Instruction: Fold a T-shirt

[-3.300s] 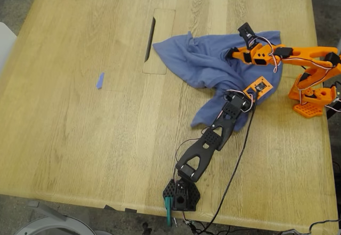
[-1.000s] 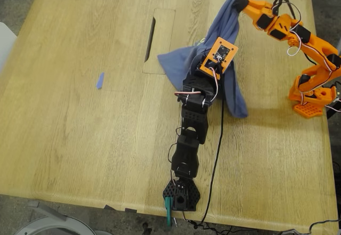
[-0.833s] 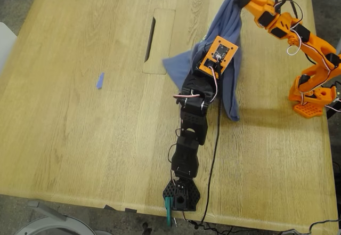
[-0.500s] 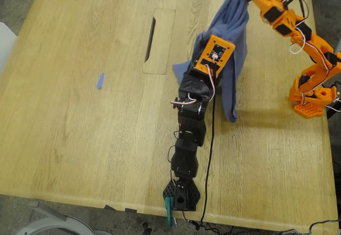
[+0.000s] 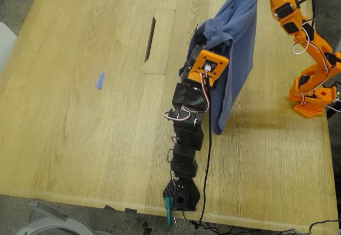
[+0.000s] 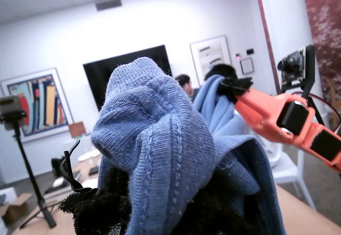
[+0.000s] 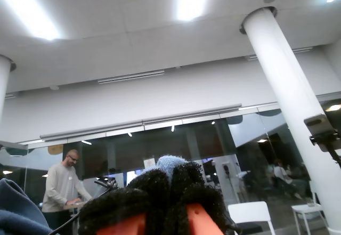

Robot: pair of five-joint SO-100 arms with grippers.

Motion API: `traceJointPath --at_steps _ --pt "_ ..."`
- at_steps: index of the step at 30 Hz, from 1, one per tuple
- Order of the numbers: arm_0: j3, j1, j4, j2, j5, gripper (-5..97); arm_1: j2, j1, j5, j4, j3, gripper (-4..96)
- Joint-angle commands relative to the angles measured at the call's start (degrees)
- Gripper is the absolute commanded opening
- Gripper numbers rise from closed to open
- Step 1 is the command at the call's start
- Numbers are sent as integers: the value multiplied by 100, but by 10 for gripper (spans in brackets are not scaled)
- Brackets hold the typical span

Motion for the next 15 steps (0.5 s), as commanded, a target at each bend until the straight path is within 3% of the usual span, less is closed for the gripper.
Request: traceJointPath --at_steps 1,15 --pt "-220 -79 -510 765 -105 0 88 141 -70 -88 -378 -2" --pt "-88 167 -1468 844 -220 0 114 422 -88 246 -984 -2"
